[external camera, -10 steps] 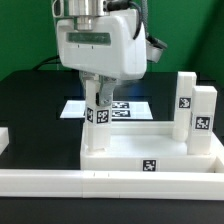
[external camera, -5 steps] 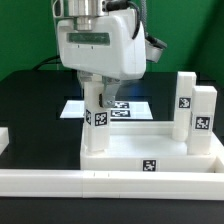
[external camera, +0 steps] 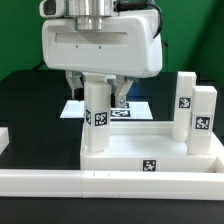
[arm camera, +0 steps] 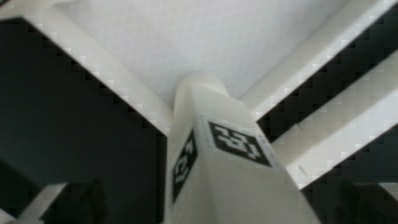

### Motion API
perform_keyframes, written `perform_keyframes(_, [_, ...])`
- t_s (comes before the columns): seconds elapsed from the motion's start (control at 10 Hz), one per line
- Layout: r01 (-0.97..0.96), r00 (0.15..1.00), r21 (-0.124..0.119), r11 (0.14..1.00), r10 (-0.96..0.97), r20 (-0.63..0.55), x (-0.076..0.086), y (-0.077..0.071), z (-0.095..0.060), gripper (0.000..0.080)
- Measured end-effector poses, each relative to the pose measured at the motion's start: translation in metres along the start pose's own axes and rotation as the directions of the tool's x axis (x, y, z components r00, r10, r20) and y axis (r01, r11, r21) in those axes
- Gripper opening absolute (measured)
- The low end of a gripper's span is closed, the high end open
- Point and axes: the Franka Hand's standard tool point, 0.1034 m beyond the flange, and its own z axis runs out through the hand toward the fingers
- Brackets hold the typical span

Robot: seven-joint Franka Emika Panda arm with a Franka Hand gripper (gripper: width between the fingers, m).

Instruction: Assemble desk

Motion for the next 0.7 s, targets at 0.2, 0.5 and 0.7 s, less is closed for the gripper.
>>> perform_keyframes(0.2, [0.201,0.98,-0.011,0.98,-0.201,-0.004,0.001,-0.0021,-0.0012,0.0649])
perform_keyframes(0.5, [0.446,0.895,-0.011,0.895,-0.446,-0.001,0.0018,-0.001,-0.0013,0.0649])
perform_keyframes(0.7, [0.549,0.836,-0.014,0.836,-0.549,0.0,0.0015,-0.0016,-0.0013,0.0649])
